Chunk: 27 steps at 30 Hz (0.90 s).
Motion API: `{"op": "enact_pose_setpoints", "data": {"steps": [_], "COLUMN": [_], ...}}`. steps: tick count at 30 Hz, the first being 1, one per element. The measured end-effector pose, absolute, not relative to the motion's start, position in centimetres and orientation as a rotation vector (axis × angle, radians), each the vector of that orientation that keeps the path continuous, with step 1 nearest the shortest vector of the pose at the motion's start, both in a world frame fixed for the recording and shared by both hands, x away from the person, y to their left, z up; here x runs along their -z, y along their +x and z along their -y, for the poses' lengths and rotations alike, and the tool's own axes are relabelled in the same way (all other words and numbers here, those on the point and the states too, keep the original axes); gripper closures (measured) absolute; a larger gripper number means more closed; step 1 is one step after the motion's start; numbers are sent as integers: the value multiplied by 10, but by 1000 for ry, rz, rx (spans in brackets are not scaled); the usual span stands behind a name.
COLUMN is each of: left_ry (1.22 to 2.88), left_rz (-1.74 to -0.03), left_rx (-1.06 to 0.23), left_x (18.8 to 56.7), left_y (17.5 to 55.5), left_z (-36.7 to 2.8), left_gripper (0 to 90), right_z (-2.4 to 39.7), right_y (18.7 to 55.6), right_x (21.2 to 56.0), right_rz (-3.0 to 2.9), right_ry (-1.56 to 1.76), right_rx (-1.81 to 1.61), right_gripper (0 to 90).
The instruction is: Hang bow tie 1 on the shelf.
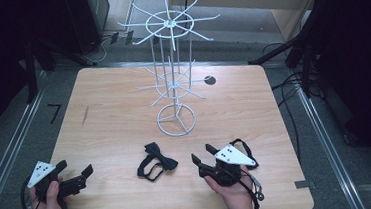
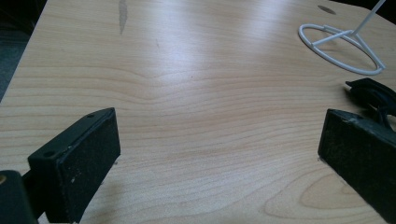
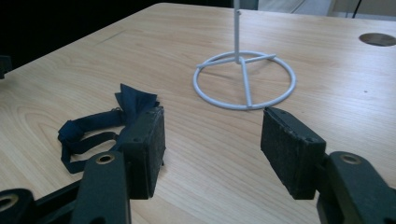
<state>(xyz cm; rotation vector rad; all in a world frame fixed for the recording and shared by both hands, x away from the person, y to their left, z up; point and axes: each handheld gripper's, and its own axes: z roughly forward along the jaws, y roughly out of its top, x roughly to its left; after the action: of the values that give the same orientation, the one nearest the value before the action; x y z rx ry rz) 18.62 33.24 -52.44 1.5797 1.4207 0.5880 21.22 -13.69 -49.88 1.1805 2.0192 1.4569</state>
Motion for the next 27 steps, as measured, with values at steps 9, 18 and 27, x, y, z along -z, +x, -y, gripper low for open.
{"op": "enact_pose_setpoints", "data": {"steps": [9,18,27], "left_ry": [1580,1582,1583], "left_rz": [-1423,-1423,-1422], "left_rx": [-586,-584,-584], "left_x": [524,524,524], "left_y": [186,186,186], "left_z": [-332,-333,-332], "left_gripper": [0,0,0], "right_z": [121,101,81], "right_y": [216,218,222], "right_x": [502,502,505], "right_rz": [-2046,-2084,-2110], "right_ry": [1200,1196,1187], "right_rx": [-1482,-1501,-1463], "right_gripper": [412,436,424]}}
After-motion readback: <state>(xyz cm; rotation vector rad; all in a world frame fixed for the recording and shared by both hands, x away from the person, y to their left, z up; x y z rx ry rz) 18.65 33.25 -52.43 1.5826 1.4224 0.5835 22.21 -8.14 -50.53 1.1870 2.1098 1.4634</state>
